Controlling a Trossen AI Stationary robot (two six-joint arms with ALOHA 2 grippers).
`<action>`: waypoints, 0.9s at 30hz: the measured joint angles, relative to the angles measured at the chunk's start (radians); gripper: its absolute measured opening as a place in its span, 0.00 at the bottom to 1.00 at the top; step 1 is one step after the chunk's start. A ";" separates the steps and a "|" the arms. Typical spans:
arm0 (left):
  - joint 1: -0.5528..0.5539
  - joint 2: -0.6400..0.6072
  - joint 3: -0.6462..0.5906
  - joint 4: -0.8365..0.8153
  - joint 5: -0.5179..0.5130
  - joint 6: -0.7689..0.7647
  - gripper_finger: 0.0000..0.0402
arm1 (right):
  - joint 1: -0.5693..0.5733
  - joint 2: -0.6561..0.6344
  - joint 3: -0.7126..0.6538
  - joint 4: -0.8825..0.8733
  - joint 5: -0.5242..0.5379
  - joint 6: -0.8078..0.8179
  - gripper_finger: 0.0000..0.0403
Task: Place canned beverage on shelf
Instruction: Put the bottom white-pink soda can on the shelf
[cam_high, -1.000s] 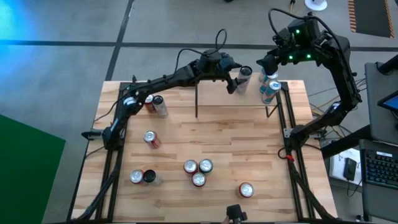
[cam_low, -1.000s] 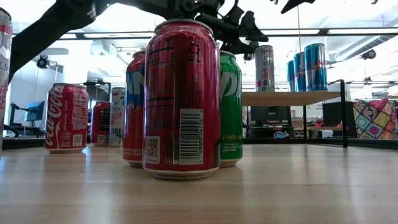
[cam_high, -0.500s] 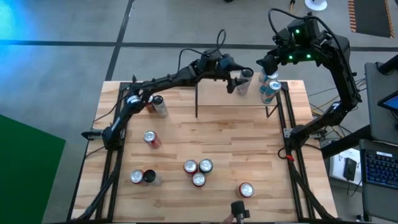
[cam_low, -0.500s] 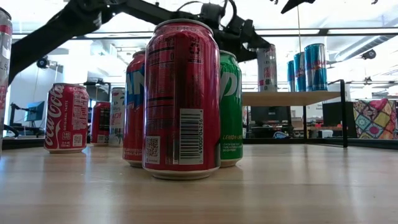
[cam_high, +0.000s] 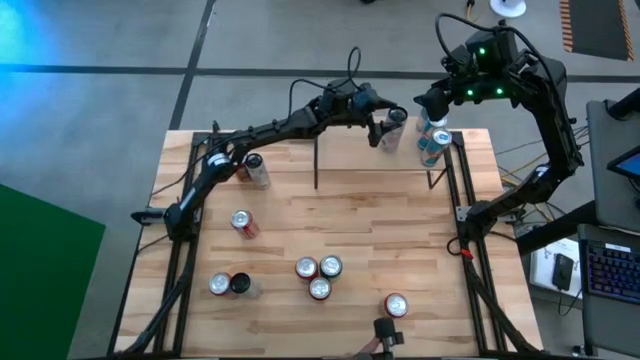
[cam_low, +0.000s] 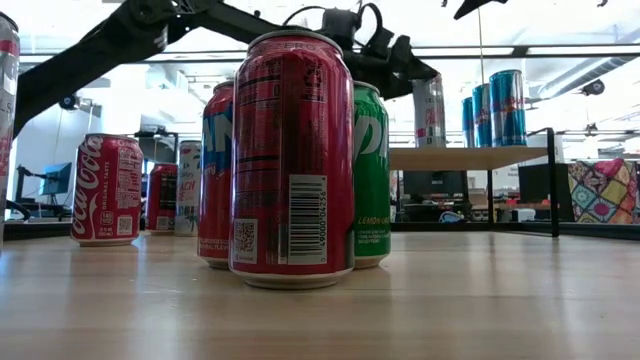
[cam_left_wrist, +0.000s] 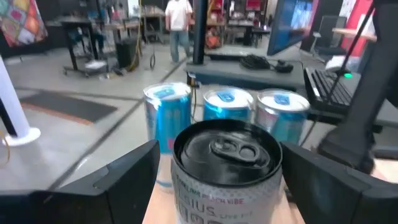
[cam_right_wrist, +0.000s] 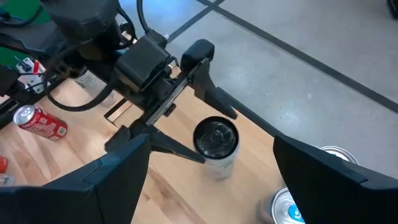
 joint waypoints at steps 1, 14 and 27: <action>0.000 0.006 0.000 0.013 0.003 -0.004 0.77 | 0.000 0.000 0.000 0.000 0.000 0.000 0.82; 0.003 0.117 0.137 0.028 0.010 -0.028 0.77 | 0.000 -0.027 0.000 -0.005 0.013 0.015 0.82; 0.011 0.095 0.146 -0.026 0.008 -0.008 0.77 | 0.000 0.003 -0.054 -0.004 0.077 -0.001 0.82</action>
